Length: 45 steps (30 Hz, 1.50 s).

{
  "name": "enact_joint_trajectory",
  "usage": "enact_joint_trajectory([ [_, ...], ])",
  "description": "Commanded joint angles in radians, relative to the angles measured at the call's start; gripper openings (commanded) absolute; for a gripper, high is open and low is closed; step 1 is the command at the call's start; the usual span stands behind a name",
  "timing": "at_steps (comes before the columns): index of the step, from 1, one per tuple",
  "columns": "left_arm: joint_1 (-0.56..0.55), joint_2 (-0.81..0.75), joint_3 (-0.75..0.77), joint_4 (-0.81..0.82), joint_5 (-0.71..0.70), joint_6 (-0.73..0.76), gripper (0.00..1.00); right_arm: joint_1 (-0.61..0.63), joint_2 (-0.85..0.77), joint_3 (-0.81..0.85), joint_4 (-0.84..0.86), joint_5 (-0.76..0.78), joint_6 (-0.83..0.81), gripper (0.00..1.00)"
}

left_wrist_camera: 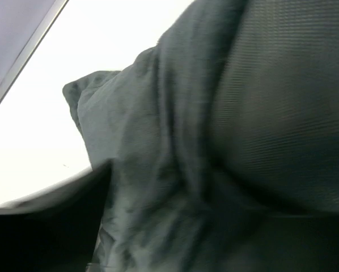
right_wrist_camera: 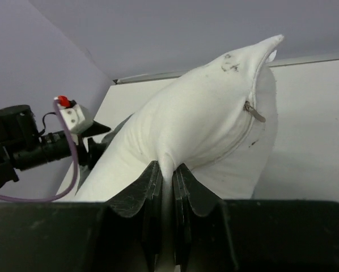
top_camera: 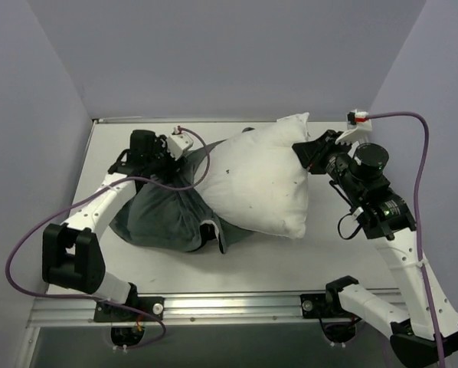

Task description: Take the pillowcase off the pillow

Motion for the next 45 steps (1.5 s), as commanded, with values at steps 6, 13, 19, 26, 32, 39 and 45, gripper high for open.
enact_joint_trajectory([
  [6, -0.207, -0.273, 0.310, -0.433, 0.210, 0.011, 0.94, 0.162, 0.016, -0.133, 0.325, 0.181, 0.064, 0.00],
  [13, -0.604, -0.199, 0.538, -0.639, -0.037, 0.011, 0.94, 0.243, 0.105, 0.001, 0.301, 0.254, 0.043, 0.00],
  [19, -0.679, -0.147, 0.611, -0.612, -0.127, 0.051, 0.94, 0.260, 0.120, 0.071, 0.290, 0.253, 0.070, 0.00],
  [26, -0.878, -0.141, 0.541, -0.595, -0.314, 0.133, 0.94, 0.275, 0.160, 0.137, 0.281, 0.321, 0.100, 0.00],
  [32, -0.882, -0.072, 0.484, -0.499, -0.412, 0.130, 0.94, 0.334, 0.169, 0.163, 0.293, 0.358, 0.097, 0.00],
  [39, -0.865, -0.047, 0.466, -0.354, -0.464, 0.114, 0.02, 0.363, 0.162, 0.160, 0.278, 0.375, 0.094, 0.00],
  [45, -0.808, -0.086, 0.498, -0.345, -0.474, 0.052, 0.02, 0.364, 0.143, 0.151, 0.262, 0.381, 0.080, 0.00],
])
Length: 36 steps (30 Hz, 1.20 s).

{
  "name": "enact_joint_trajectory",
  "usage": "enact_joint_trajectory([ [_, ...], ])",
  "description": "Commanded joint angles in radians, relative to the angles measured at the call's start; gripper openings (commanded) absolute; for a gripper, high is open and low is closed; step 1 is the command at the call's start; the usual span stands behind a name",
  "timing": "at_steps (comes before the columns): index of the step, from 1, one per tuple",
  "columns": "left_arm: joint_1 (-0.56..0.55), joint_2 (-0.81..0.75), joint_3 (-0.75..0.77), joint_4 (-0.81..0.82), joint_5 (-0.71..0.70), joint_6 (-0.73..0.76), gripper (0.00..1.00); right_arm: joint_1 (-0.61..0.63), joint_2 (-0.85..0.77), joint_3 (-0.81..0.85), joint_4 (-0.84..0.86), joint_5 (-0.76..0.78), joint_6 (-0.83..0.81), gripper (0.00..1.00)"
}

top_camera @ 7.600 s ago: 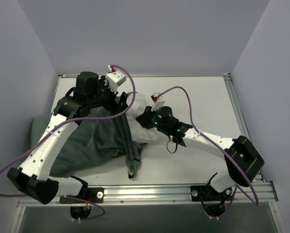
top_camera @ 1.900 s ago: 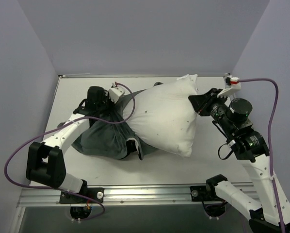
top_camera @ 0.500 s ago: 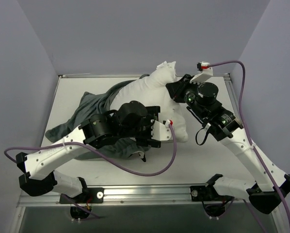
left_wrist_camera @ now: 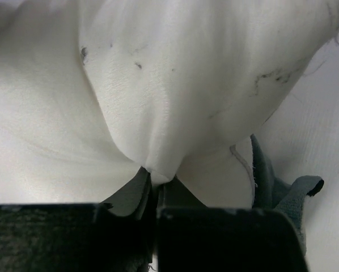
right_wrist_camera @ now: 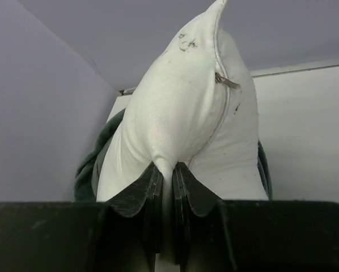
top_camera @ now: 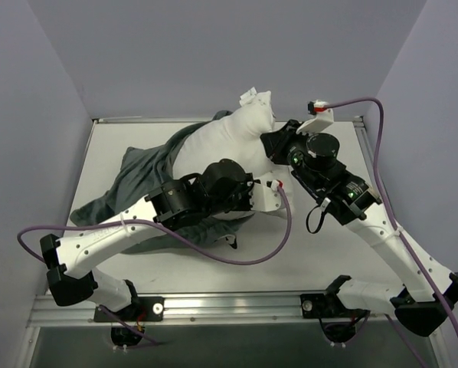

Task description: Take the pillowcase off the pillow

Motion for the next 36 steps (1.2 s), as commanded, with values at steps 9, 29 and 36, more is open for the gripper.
enact_joint_trajectory([
  [9, 0.280, -0.066, 0.283, 0.023, 0.018, -0.092, 0.02, -0.065, 0.042, 0.325, -0.269, 0.109, -0.113, 1.00],
  [29, 0.456, 0.059, 0.674, 0.095, 0.060, -0.141, 0.02, 0.395, 0.140, -0.145, 0.461, -0.004, -0.254, 1.00],
  [36, 0.462, 0.039, 0.640, 0.096, 0.055, -0.167, 0.02, 0.448, 0.218, -0.034, 0.375, 0.312, -0.299, 1.00],
])
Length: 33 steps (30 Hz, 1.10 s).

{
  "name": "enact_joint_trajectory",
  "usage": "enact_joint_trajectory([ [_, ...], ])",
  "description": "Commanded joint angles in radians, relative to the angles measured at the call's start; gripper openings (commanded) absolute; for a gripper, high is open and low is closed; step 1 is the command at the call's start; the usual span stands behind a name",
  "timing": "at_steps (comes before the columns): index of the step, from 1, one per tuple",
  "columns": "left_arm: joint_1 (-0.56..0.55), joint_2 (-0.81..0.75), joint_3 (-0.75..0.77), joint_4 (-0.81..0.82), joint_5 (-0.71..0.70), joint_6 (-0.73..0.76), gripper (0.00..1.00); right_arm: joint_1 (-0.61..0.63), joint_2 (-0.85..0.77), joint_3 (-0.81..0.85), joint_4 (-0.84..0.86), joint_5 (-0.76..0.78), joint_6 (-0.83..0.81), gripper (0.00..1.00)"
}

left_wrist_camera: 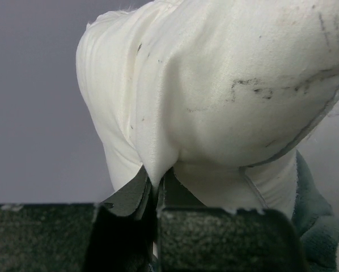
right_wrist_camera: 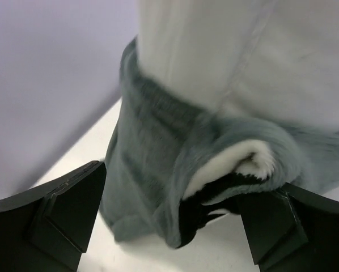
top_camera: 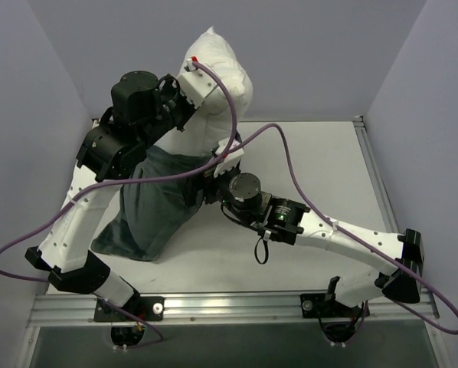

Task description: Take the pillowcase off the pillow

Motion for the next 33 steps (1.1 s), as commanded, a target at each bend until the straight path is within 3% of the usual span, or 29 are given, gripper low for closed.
enact_joint_trajectory([
  [1, 0.007, -0.056, 0.048, 0.174, -0.005, -0.018, 0.02, -0.007, -0.043, 0.012, 0.097, 0.280, -0.001, 0.99],
  [6, 0.007, -0.036, 0.114, 0.154, 0.011, -0.065, 0.02, -0.050, 0.020, 0.030, 0.131, 0.270, 0.055, 0.89],
  [8, 0.007, -0.027, 0.128, 0.156, 0.011, -0.072, 0.02, -0.051, 0.082, 0.077, 0.123, 0.245, 0.060, 0.76],
  [9, 0.007, -0.025, 0.132, 0.162, 0.001, -0.072, 0.02, -0.050, 0.098, 0.090, 0.123, 0.242, 0.066, 0.66],
  [10, 0.007, -0.024, 0.132, 0.170, -0.006, -0.072, 0.02, -0.051, 0.122, 0.096, 0.122, 0.244, 0.076, 0.24],
  [11, 0.009, -0.022, 0.132, 0.183, -0.022, -0.069, 0.02, -0.051, 0.130, 0.099, 0.119, 0.265, 0.101, 0.04],
  [12, 0.015, -0.021, 0.134, 0.194, -0.028, -0.065, 0.02, -0.050, 0.133, 0.093, 0.125, 0.273, 0.112, 0.00],
  [18, 0.076, 0.091, 0.282, 0.271, -0.037, -0.035, 0.02, 0.007, 0.164, -0.135, 0.336, 0.224, 0.161, 0.00],
  [23, 0.105, 0.202, 0.603, 0.224, -0.025, -0.036, 0.02, 0.076, 0.316, -0.280, 0.498, 0.181, 0.265, 0.00],
  [27, 0.121, 0.144, 0.550, 0.291, -0.035, -0.039, 0.02, 0.113, 0.492, -0.338, 0.646, 0.124, 0.369, 0.00],
  [33, 0.168, 0.123, 0.672, 0.239, 0.012, -0.159, 0.02, 0.052, 0.670, -0.330, 0.576, 0.074, 0.544, 0.00],
])
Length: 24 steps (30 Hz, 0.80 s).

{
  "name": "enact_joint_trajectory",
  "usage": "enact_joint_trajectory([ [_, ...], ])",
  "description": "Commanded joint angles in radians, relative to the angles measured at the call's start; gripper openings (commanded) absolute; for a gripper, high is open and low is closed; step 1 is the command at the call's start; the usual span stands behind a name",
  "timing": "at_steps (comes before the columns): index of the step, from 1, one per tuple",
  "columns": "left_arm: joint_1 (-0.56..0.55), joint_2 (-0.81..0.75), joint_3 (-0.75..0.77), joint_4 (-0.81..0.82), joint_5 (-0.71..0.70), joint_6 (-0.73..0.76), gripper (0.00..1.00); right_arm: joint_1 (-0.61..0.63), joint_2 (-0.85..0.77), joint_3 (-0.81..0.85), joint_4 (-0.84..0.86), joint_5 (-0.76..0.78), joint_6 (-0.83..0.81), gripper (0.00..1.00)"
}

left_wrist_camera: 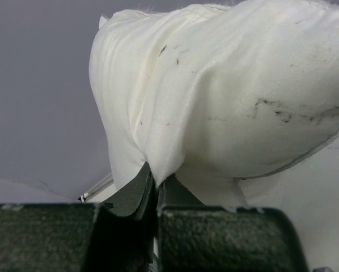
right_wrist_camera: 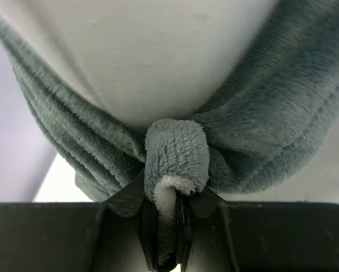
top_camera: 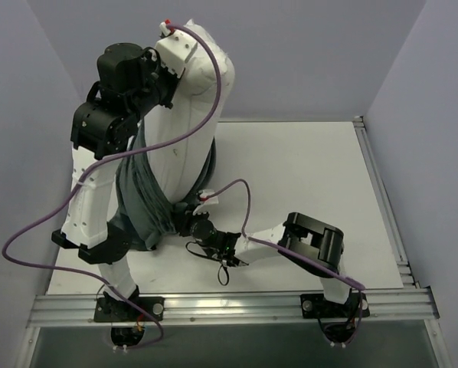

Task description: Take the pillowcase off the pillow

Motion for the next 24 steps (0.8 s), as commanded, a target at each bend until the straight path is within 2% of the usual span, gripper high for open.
enact_joint_trajectory([
  [1, 0.023, -0.133, 0.216, 0.449, 0.003, -0.044, 0.02, -0.045, 0.130, -0.069, -0.145, -0.179, 0.146, 0.00],
  [3, 0.024, -0.139, 0.277, 0.449, -0.006, -0.043, 0.02, -0.088, 0.154, -0.151, -0.049, -0.207, 0.217, 0.00],
  [6, 0.024, -0.166, 0.284, 0.408, -0.001, -0.029, 0.02, -0.099, 0.125, -0.169, -0.089, -0.232, 0.173, 0.00],
  [7, 0.024, -0.178, 0.226, 0.366, 0.015, -0.035, 0.02, -0.094, 0.099, -0.159, -0.125, -0.230, 0.134, 0.13],
  [8, 0.024, -0.197, 0.177, 0.355, 0.026, -0.043, 0.02, -0.085, 0.061, -0.146, -0.170, -0.197, 0.076, 0.34],
  [9, 0.024, -0.227, 0.120, 0.346, 0.035, -0.047, 0.02, -0.059, -0.036, -0.128, -0.264, -0.165, 0.045, 0.67],
  [10, 0.024, -0.243, 0.006, 0.340, 0.054, -0.049, 0.02, -0.044, -0.091, -0.119, -0.313, -0.125, 0.024, 0.79],
  [12, 0.024, -0.280, -0.104, 0.341, 0.071, -0.056, 0.02, -0.027, -0.268, -0.084, -0.464, -0.024, -0.037, 0.98],
  [14, 0.024, -0.294, -0.213, 0.354, 0.077, -0.072, 0.02, -0.025, -0.384, -0.060, -0.555, 0.026, -0.064, 1.00],
  [15, 0.024, -0.300, -0.239, 0.361, 0.080, -0.076, 0.02, -0.027, -0.489, -0.053, -0.624, 0.046, -0.097, 1.00],
  [18, 0.024, -0.294, -0.298, 0.383, 0.094, -0.102, 0.02, -0.033, -0.663, -0.005, -0.734, 0.034, -0.156, 1.00],
  [21, 0.021, -0.289, -0.344, 0.389, 0.118, -0.138, 0.02, -0.030, -0.758, 0.096, -0.816, 0.007, -0.237, 1.00],
  [24, 0.001, -0.298, -0.402, 0.403, 0.134, -0.156, 0.02, -0.028, -0.774, 0.225, -0.844, 0.020, -0.315, 1.00],
])
